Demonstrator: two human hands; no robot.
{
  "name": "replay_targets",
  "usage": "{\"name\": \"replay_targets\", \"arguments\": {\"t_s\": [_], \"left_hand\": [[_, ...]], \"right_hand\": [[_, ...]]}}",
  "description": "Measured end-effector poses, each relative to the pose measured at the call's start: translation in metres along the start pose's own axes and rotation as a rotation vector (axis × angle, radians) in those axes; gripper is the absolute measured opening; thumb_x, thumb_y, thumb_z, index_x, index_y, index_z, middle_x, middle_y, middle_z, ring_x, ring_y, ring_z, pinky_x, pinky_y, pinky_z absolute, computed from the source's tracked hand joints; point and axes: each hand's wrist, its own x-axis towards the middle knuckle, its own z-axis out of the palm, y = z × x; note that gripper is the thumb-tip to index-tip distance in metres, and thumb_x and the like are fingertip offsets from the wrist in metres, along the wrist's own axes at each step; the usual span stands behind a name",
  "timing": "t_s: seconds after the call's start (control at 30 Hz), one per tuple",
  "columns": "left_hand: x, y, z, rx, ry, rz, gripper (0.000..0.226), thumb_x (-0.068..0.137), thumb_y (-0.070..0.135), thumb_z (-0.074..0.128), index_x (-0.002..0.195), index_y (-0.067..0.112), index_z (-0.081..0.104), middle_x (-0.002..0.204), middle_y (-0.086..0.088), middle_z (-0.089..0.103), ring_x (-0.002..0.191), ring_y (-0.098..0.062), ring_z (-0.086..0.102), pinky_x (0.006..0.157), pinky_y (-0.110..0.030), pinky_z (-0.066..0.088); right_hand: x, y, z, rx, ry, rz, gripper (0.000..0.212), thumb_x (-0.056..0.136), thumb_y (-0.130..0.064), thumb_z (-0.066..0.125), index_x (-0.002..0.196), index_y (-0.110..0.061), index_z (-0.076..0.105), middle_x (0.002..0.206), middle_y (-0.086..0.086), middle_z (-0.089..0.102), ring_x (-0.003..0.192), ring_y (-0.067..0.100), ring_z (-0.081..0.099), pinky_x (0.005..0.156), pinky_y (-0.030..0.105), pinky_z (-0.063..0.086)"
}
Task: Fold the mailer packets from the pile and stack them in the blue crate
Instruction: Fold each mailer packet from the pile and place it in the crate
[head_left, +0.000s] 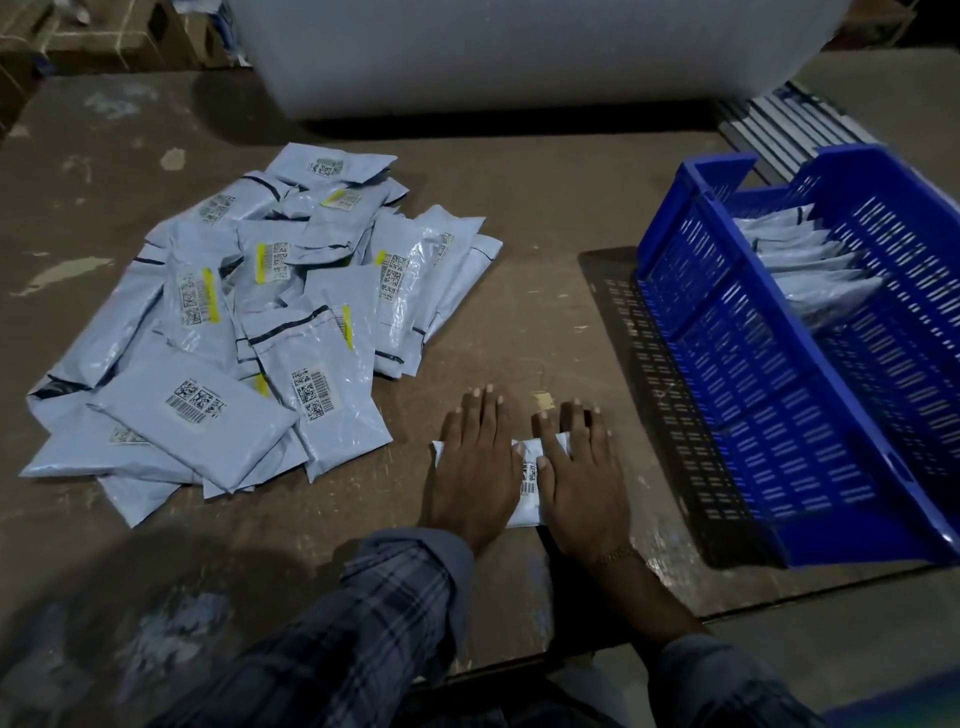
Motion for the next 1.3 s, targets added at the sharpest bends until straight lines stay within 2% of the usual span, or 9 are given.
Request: {"name": "replay_targets", "arguments": {"t_s": [0.1,0.2,0.3,0.4,0.5,0.7,1.03,1.2,1.3], "left_hand": [[0.001,0.003,0.005,0.001,0.017,-0.02,0.063,0.113,0.031,0.01,0.162,-0.003,0.028,0.17,-0.024,0.027,0.158,-0.039,0.028,0.128,-0.053,0.026],[0.006,0.008,0.013,-0.085,0.076,-0.134,0.063,0.11,0.02,-0.008,0.161,-0.003,0.02,0.17,-0.021,0.03,0.156,-0.037,0.032,0.128,-0.051,0.023],[0.005,0.011,0.01,-0.099,0.053,-0.133,0.063,0.111,0.026,0.005,0.163,-0.002,0.025,0.171,-0.021,0.026,0.158,-0.038,0.026,0.13,-0.052,0.016],[-0.001,0.012,0.005,-0.043,0.072,-0.1,0.067,0.112,0.033,0.004,0.162,-0.003,0.029,0.17,-0.023,0.027,0.157,-0.04,0.028,0.128,-0.052,0.017],[0.0,0.008,0.006,-0.08,0.026,-0.089,0.064,0.11,0.036,0.023,0.164,0.001,0.025,0.173,-0.021,0.022,0.16,-0.038,0.02,0.13,-0.054,0.015],[0.001,0.002,0.011,0.031,-0.015,-0.05,0.066,0.111,0.039,0.014,0.167,0.004,0.018,0.175,-0.019,0.013,0.162,-0.039,0.011,0.128,-0.059,0.01],[-0.004,0.003,0.016,0.079,-0.001,-0.048,0.068,0.113,0.04,0.034,0.166,0.001,0.019,0.175,-0.022,0.013,0.162,-0.04,0.014,0.129,-0.06,0.01],[-0.021,0.009,0.008,0.13,0.025,-0.037,0.067,0.114,0.041,0.012,0.167,0.002,0.012,0.176,-0.019,0.008,0.163,-0.037,0.009,0.128,-0.062,-0.007],[-0.021,0.009,0.006,0.146,0.003,-0.039,0.067,0.112,0.042,0.01,0.168,0.005,0.007,0.177,-0.017,0.005,0.163,-0.036,0.007,0.126,-0.069,0.0]], "right_hand": [[0.006,0.001,0.001,0.008,-0.014,-0.011,0.058,0.108,-0.038,0.03,0.164,-0.025,0.026,0.173,0.012,0.01,0.16,0.035,0.004,0.127,0.052,0.019],[0.014,0.001,0.001,0.014,-0.025,-0.026,0.058,0.108,-0.038,0.029,0.164,-0.024,0.027,0.173,0.013,0.01,0.16,0.036,0.007,0.127,0.053,0.019],[0.018,0.003,0.003,-0.005,-0.047,-0.046,0.059,0.108,-0.038,0.029,0.165,-0.024,0.024,0.173,0.014,0.008,0.159,0.038,0.006,0.126,0.055,0.019],[0.018,0.003,0.003,0.016,-0.022,-0.058,0.058,0.108,-0.034,0.034,0.164,-0.021,0.028,0.173,0.015,0.011,0.159,0.038,0.006,0.126,0.055,0.019],[0.015,0.003,0.0,-0.011,0.0,-0.071,0.058,0.108,-0.034,0.036,0.164,-0.02,0.028,0.173,0.016,0.011,0.16,0.038,0.003,0.127,0.053,0.017],[-0.001,0.001,0.0,-0.032,0.01,-0.036,0.059,0.11,-0.038,0.022,0.165,-0.017,0.02,0.173,0.015,0.01,0.16,0.034,-0.002,0.129,0.05,0.013],[0.005,0.002,0.004,-0.005,-0.038,-0.023,0.06,0.108,-0.04,0.022,0.165,-0.02,0.024,0.173,0.012,0.008,0.16,0.033,0.004,0.129,0.05,0.014],[0.009,0.002,-0.001,-0.016,-0.032,-0.054,0.059,0.107,-0.037,0.03,0.163,-0.02,0.029,0.172,0.015,0.013,0.16,0.034,0.005,0.128,0.05,0.015],[0.009,0.003,-0.001,-0.01,-0.04,-0.052,0.06,0.108,-0.04,0.024,0.164,-0.02,0.027,0.173,0.015,0.012,0.16,0.034,0.003,0.129,0.051,0.014]]}}
